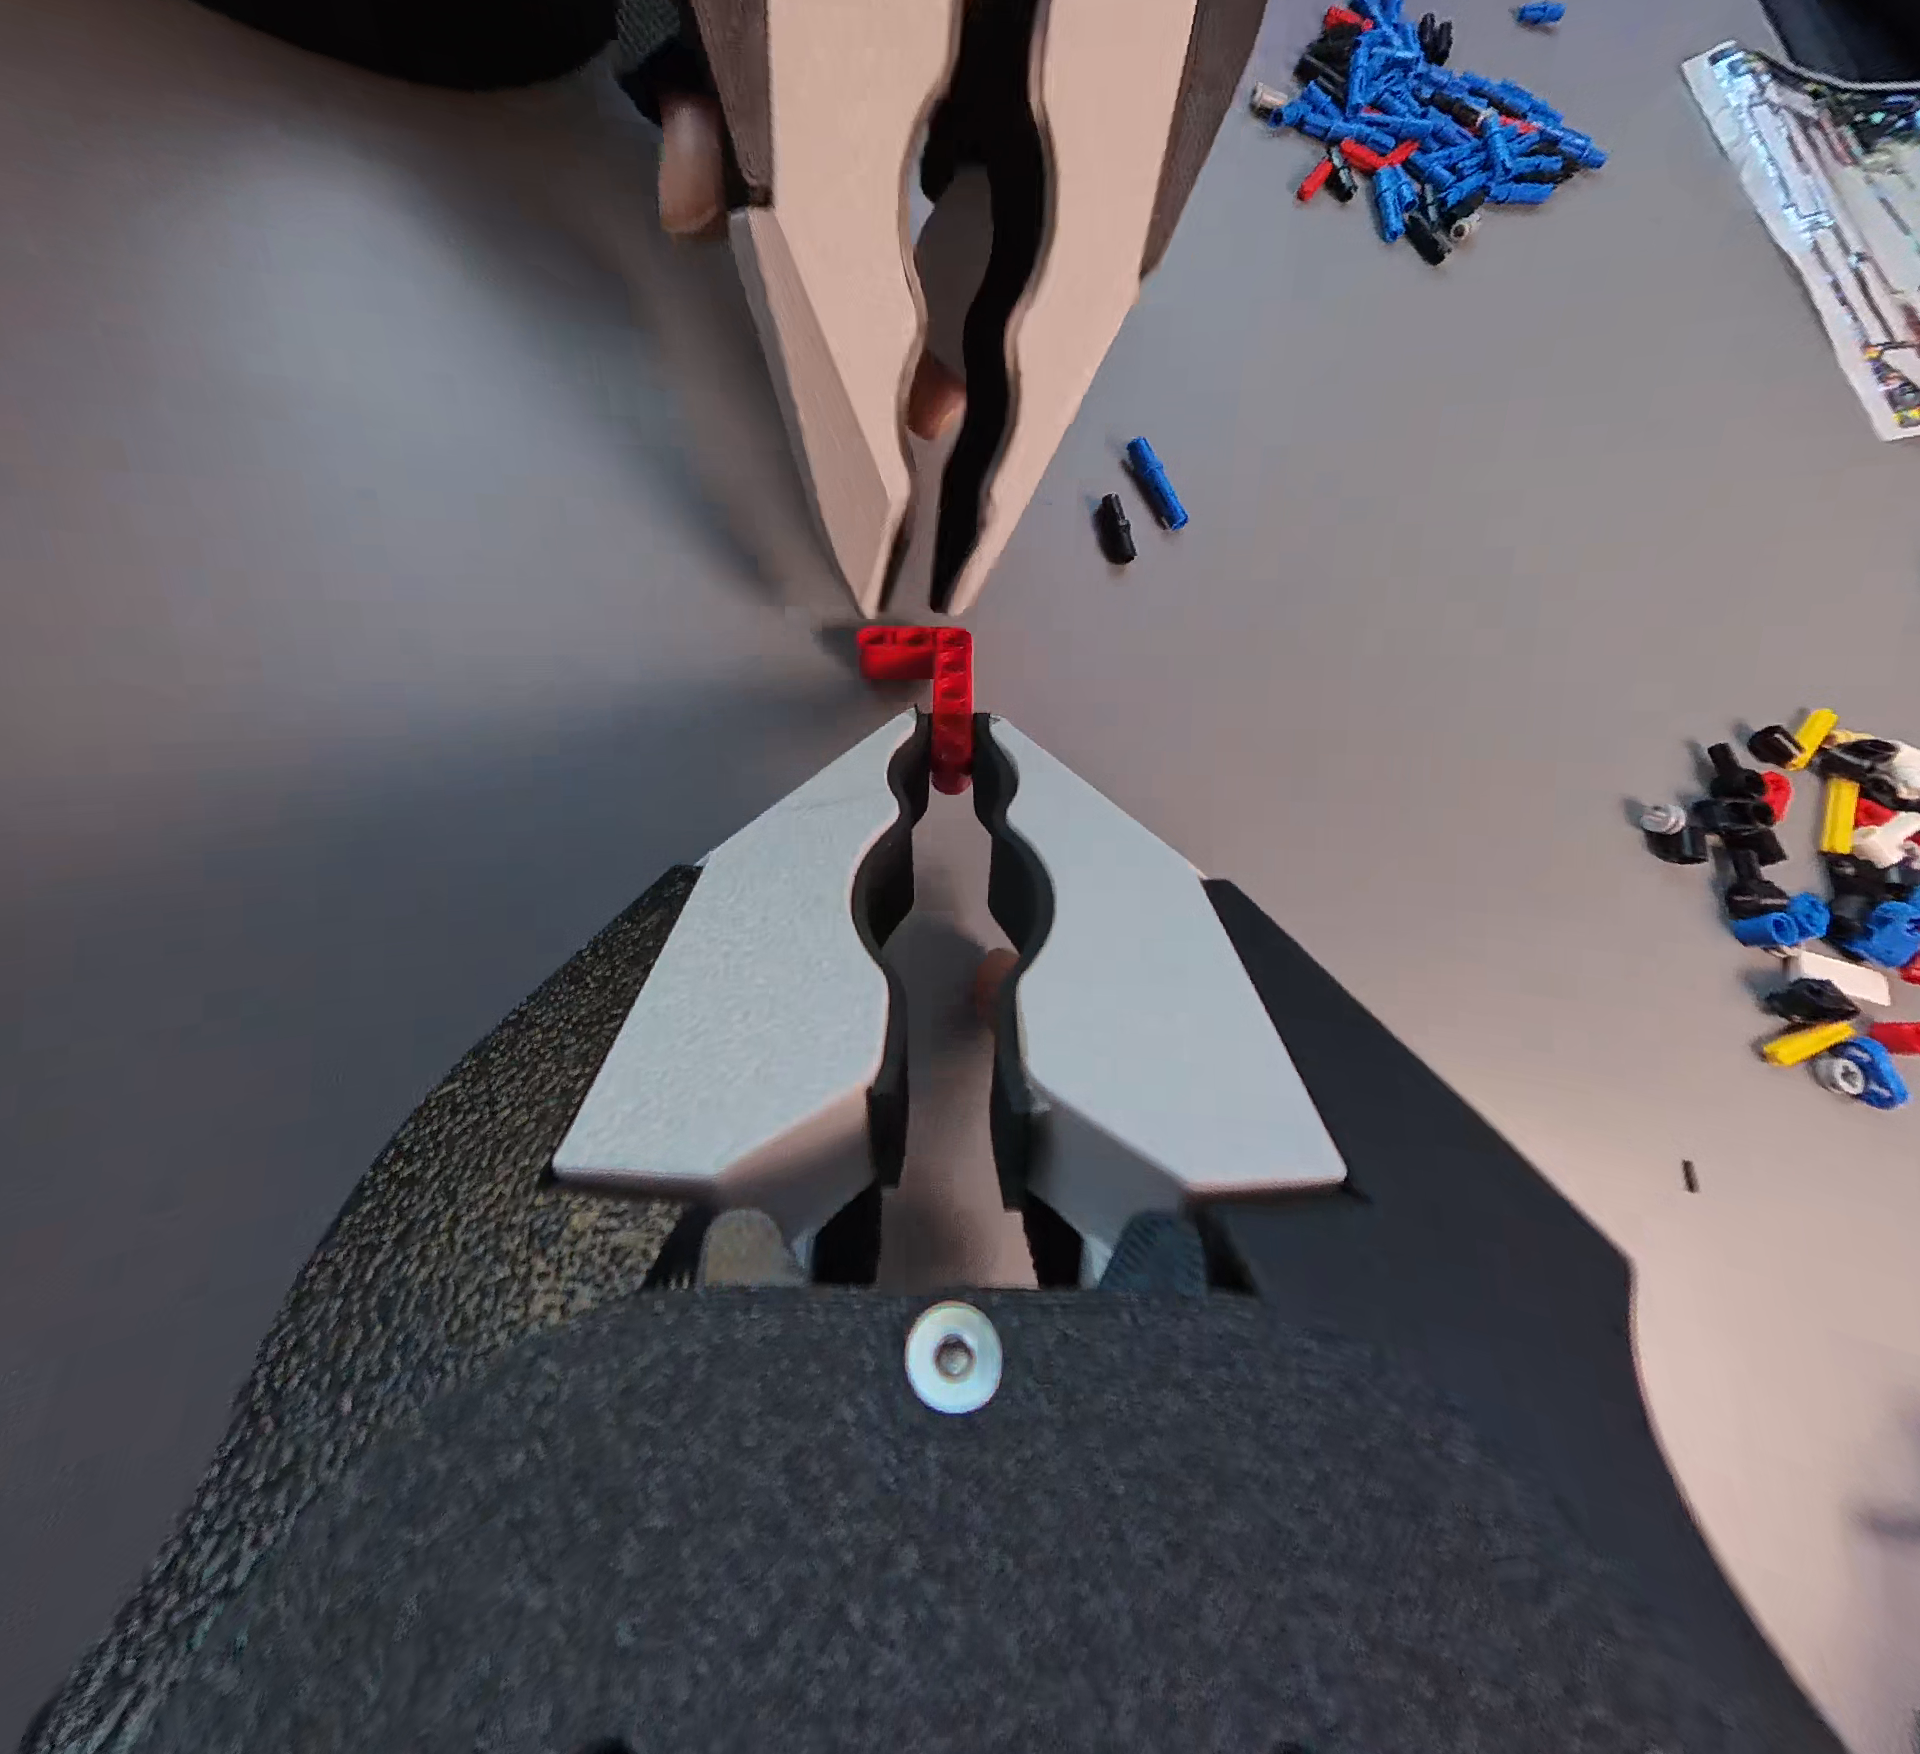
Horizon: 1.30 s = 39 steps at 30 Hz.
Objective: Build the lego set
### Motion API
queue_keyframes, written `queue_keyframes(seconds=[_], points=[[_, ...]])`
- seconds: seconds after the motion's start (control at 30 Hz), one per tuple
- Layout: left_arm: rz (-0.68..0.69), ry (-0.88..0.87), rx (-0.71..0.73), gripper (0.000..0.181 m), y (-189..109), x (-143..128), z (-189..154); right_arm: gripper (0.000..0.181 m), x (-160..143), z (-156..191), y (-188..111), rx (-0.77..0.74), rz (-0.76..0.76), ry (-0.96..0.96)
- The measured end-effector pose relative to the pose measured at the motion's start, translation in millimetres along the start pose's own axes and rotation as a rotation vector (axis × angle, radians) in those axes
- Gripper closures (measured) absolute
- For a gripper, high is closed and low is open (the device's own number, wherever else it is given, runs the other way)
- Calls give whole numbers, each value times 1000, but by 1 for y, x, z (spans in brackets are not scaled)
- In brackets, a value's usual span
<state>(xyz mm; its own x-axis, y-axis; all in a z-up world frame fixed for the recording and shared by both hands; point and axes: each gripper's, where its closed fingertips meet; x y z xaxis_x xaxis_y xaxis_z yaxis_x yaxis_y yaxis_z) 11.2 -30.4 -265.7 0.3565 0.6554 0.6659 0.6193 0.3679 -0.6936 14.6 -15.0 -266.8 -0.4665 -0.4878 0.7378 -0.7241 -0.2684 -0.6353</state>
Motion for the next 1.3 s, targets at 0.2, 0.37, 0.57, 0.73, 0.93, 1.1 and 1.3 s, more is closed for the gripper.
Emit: queue_keyframes(seconds=[0.2, 0.37, 0.57, 0.73, 0.93, 1.1, 1.3], points=[[30, 50, -17, 167, -2, -5, -5, 176, -10, -14, 1, -46, 76, 7], [3, 57, 59, 161, -3, -2, 7, 176, -22, -38, -7, -175, 131, 91], [-187, -56, 11, 147, -13, 24, 12, 176, 30, -31, -24, -294, -137, -248], [-285, -73, -120, 171, -23, 37, -1, 175, 39, -27, -31, -391, -164, -450], [-372, 544, 170, 175, -30, 50, -16, 131, 37, -10, -46, 106, -345, 217], [-332, 748, 321, 175, -23, 48, -11, 173, 41, -1, -45, 131, -394, 195], [-276, 323, 67, 133, -21, 29, 2, 173, 24, 2, -25, -80, -224, -152]])
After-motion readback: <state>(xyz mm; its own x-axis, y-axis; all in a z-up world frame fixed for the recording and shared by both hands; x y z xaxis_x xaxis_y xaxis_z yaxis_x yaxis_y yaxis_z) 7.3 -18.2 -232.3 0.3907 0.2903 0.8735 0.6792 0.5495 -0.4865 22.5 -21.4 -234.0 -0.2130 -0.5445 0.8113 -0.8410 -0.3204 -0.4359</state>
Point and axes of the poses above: each gripper's, where its closed fingertips meet, y out along the fingers, x out of its top, z = x × y across the jaws, and after that the axes turned 3 degrees about -y, right-handed
